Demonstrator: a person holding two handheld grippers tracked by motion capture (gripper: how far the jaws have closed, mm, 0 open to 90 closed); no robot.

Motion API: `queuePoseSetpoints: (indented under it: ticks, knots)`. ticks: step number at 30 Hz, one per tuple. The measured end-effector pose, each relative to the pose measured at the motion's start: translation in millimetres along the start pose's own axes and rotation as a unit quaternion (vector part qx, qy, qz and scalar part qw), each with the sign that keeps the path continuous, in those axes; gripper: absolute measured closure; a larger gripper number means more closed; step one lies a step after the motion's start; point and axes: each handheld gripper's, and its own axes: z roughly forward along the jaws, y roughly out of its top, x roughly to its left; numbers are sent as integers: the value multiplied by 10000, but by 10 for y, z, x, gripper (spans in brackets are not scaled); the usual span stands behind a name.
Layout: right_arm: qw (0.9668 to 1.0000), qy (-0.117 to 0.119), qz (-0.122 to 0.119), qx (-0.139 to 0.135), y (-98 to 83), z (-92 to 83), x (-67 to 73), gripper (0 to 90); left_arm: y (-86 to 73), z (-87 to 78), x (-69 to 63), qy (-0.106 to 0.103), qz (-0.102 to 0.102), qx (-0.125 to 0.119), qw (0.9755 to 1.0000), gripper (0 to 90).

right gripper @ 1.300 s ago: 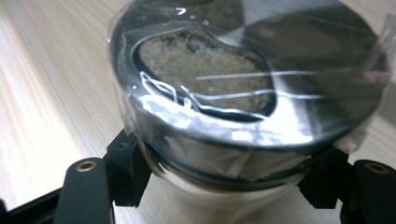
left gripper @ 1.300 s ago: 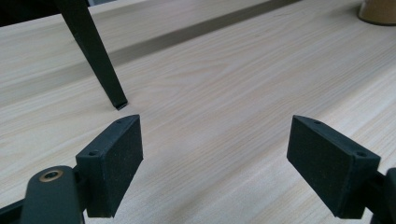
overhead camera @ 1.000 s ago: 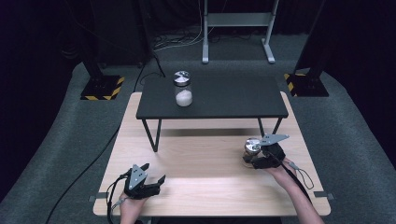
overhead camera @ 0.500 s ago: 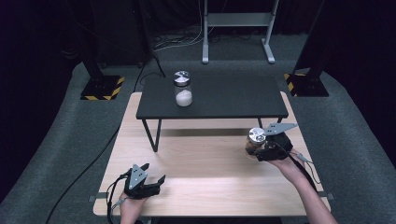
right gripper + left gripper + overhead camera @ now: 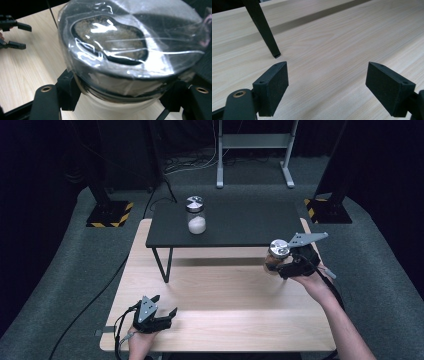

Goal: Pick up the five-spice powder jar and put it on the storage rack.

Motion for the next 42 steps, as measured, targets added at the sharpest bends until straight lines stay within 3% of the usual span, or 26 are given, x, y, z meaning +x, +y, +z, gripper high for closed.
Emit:
queuePoseSetpoints:
  ticks: [7, 18, 30, 42]
  knots:
    - [9999, -19, -12, -108, 182, -65, -47, 302, 1, 0, 1, -1, -2, 3, 10000, 177]
    - [9987, 60, 240, -451, 335, -131, -215, 302, 4, 2, 6, -10, -2, 10, 10000, 177]
    - [9969, -611, 397, -289, 673, 34, -258, 302, 7, 2, 6, -10, -5, 19, 10000, 177]
    - [9926, -1022, 659, -13, 938, 403, -282, 301, 3, 2, 11, -27, 0, 8, 10000, 177]
